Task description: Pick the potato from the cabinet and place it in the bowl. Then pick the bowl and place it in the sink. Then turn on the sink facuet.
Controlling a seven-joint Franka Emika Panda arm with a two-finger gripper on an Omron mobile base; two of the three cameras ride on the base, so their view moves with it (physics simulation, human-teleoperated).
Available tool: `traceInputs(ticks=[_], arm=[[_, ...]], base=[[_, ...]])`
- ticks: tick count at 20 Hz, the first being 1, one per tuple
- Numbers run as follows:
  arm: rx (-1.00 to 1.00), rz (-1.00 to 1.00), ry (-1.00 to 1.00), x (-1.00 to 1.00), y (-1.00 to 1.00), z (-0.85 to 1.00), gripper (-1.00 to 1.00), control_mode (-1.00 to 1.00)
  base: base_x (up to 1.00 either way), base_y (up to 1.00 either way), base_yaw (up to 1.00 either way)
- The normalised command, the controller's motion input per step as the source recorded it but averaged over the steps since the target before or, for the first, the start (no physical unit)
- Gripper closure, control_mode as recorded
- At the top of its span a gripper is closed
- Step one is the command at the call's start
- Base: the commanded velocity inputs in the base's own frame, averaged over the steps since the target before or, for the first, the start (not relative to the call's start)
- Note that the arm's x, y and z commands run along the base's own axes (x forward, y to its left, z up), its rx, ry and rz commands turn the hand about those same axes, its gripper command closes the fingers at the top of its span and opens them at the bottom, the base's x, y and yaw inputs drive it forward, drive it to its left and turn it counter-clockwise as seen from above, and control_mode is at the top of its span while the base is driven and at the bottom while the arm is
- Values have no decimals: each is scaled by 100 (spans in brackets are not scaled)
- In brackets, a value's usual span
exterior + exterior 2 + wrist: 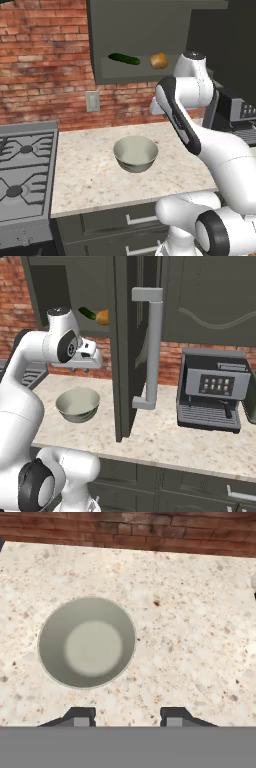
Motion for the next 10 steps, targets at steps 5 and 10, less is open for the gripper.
traceInputs(ticks=[5,10], arm=[[0,0,-19,-12,-12,14,-100,-100],[0,-12,-30,-1,-20,78,-100,-100]], base=[[0,0,0],[0,0,0]])
